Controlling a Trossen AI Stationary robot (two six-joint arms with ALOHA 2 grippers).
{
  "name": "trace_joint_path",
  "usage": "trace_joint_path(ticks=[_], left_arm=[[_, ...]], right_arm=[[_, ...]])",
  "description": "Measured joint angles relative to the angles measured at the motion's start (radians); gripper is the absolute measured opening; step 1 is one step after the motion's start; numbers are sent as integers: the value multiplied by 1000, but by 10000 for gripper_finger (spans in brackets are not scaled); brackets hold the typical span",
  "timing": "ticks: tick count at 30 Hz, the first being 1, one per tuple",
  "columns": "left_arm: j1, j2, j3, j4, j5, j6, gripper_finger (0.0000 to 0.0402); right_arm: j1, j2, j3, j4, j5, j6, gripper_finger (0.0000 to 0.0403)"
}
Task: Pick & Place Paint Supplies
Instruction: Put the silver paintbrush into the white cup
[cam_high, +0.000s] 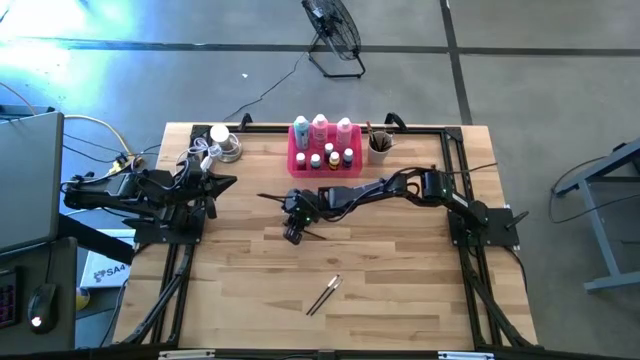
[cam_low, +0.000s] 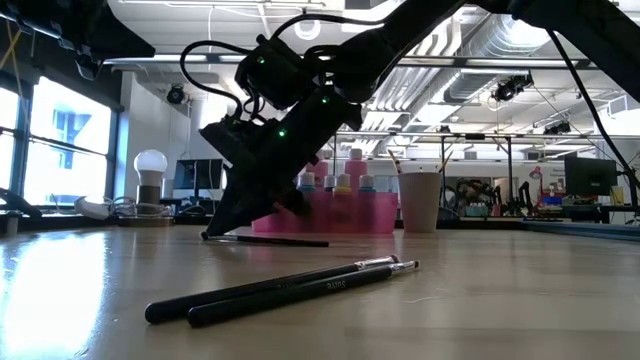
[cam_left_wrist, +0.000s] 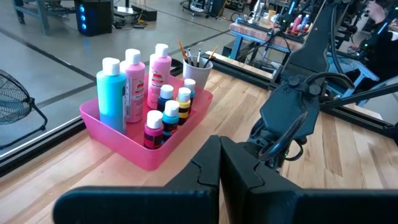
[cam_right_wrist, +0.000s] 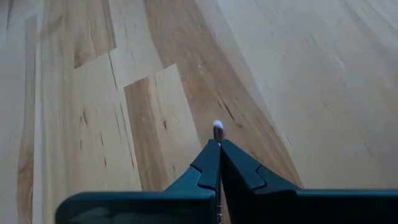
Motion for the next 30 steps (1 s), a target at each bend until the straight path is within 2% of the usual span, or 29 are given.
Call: trace_joint_path(ticks=[5,11,30], left_arm=[[0,0,0,0,0,0,0],[0,0,0,-2,28,0,0],[0,0,0,-37,34,-5,0]], right_arm=[[0,-2,1,-21,9,-1,3],[6,-9,6,-128,78,-49,3],[4,-42,3,-219,125,-106,3]])
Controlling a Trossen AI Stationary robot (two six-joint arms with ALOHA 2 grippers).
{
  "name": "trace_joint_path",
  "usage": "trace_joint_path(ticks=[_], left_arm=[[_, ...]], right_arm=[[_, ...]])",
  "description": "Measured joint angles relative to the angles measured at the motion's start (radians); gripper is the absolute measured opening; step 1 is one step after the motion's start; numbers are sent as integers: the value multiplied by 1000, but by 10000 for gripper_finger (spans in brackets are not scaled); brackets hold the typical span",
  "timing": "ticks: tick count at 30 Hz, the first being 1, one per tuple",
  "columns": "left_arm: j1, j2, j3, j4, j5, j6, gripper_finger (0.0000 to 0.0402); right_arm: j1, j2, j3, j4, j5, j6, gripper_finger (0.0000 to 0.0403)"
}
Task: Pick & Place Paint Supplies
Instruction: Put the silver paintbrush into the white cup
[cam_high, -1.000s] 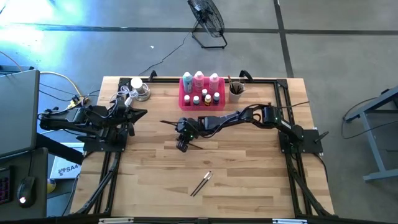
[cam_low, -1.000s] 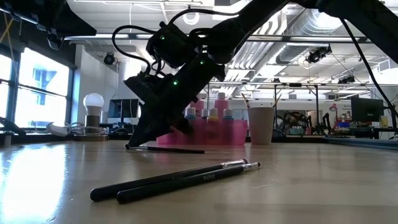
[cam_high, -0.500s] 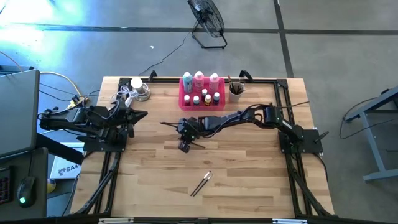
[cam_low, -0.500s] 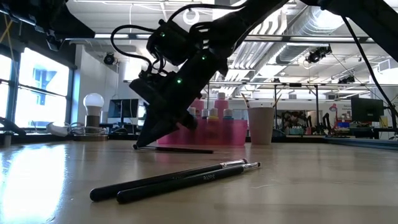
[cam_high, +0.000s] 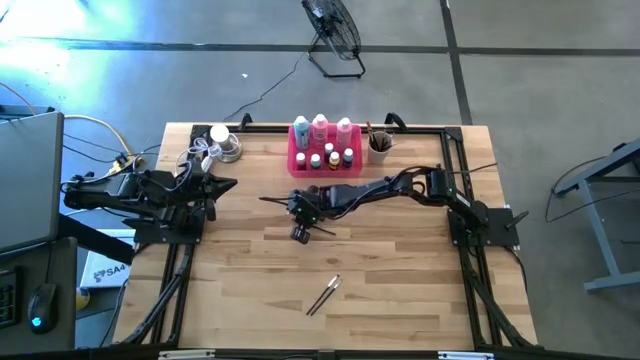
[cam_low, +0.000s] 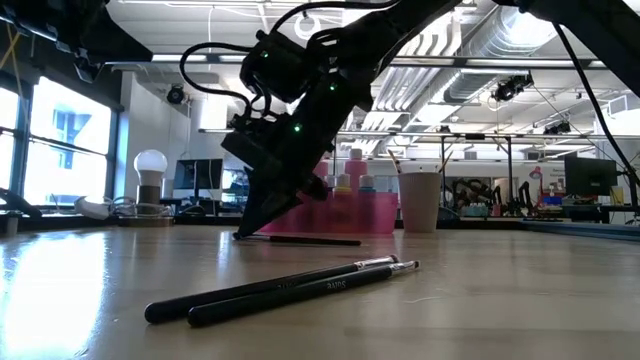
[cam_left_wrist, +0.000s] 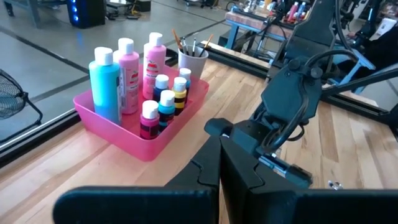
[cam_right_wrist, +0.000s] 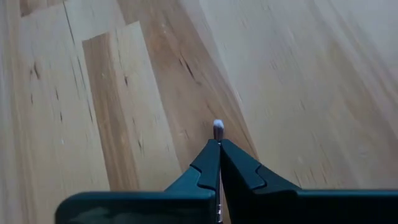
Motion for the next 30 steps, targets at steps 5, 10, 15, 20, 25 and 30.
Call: trace_joint_path(ticks=[5,10,15,20,25,30], left_arm=[[0,0,0,0,0,0,0],[0,0,0,0,0,-1,0],[0,0,0,0,0,-1,0],[0,0,0,0,0,-1,0],[0,0,0,0,0,-1,0],[0,0,0,0,0,0,0]], right_arm=[[0,0,0,1,0,-20,11],[0,2,-1,1,-1,-29,57],[1,2,-1,7,-6,-29,105],[1,2,-1,12,-2,-30,111],[0,4,-1,24,29,-48,96],[-1,10,-1,52,31,-51,81]])
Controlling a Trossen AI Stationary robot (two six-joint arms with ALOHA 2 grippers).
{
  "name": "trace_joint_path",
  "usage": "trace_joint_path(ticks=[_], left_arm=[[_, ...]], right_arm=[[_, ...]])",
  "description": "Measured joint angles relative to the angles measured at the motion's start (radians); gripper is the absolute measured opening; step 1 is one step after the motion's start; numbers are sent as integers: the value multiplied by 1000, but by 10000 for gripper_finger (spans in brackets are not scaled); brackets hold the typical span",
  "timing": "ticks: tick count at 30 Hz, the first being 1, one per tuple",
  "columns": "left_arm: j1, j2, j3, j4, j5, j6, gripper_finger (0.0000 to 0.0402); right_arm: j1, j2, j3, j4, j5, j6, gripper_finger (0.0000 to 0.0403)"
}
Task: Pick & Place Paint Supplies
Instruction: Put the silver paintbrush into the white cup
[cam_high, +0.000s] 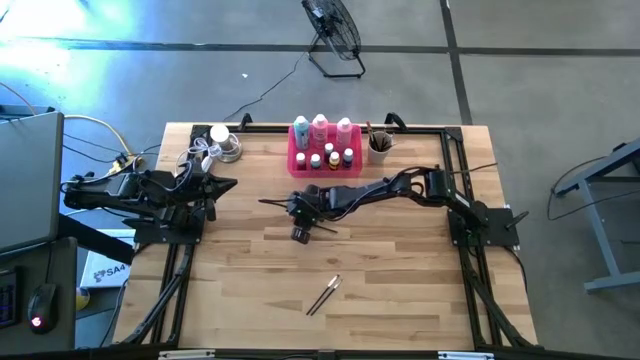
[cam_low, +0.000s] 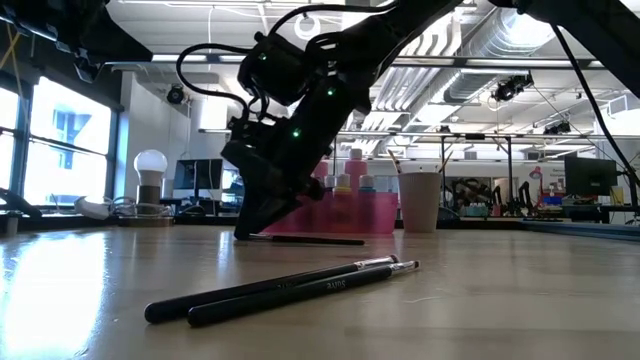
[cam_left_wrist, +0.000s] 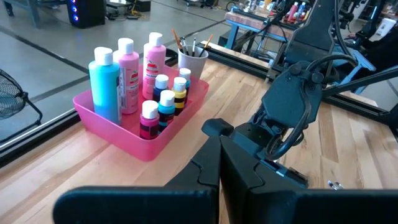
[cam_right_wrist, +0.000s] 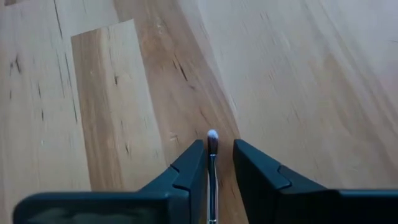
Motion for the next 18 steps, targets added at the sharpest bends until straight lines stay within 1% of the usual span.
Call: trace_joint_path(ticks=[11,18], left_arm=[[0,0,0,0,0,0,0],[0,0,0,0,-1,0,0]], right_arm=[[0,1,0,8,-4,0,75],[0,26,2,35,-23,0,75]])
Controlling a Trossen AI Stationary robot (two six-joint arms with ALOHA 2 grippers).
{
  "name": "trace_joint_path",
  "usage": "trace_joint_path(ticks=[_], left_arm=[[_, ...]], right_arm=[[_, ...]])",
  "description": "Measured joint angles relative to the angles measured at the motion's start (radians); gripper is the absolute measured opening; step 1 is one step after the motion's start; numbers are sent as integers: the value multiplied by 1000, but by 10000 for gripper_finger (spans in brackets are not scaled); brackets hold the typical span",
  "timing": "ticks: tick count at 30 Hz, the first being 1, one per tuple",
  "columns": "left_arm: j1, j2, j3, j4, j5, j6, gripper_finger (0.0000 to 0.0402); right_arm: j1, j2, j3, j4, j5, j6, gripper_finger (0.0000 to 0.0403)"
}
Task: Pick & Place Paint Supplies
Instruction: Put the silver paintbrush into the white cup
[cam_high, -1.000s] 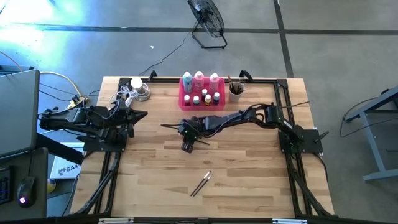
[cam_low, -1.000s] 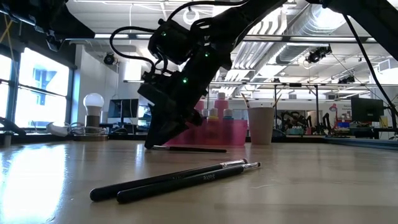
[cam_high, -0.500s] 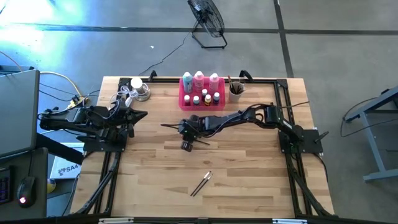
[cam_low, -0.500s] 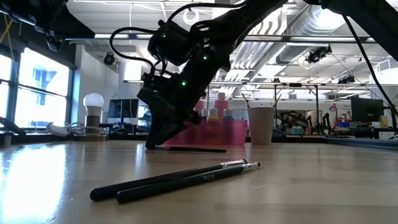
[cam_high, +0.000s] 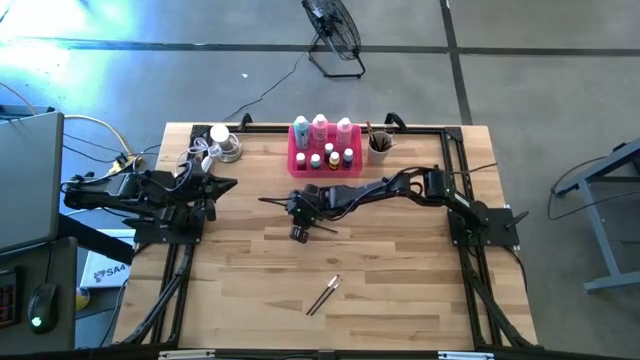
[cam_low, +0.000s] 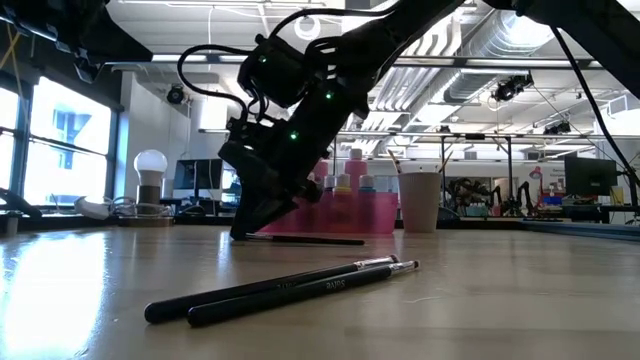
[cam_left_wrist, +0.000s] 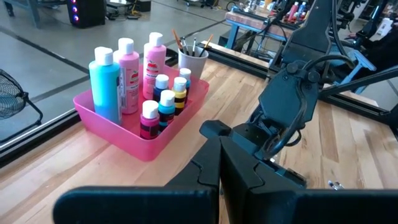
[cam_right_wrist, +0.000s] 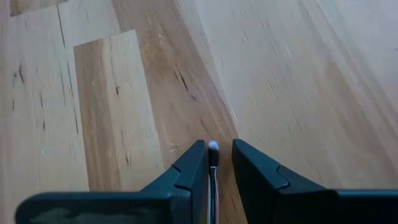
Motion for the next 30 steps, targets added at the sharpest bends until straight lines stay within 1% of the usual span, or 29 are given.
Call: trace_joint_path(ticks=[4,6,11,12,16,21,25,30], left_arm=[[0,0,0,0,0,0,0],[0,0,0,0,0,0,0],[0,0,0,-7,0,-23,0],[0,0,0,-8,0,-23,0],[0,0,0,-7,0,-25,0],[0,0,0,-7,0,-26,0],[0,0,0,-7,0,-26,0],[0,0,0,-6,0,-26,0]], right_arm=[[-2,1,0,0,-2,1,74],[-2,1,0,-2,-5,0,66],[-3,3,0,-19,-5,0,13],[-3,3,0,-24,-5,0,9],[-6,0,1,-29,-51,0,4],[-21,-38,-5,-48,-99,4,4],[-39,-96,-6,-44,-105,3,3],[-74,-208,-4,-29,-75,0,3]])
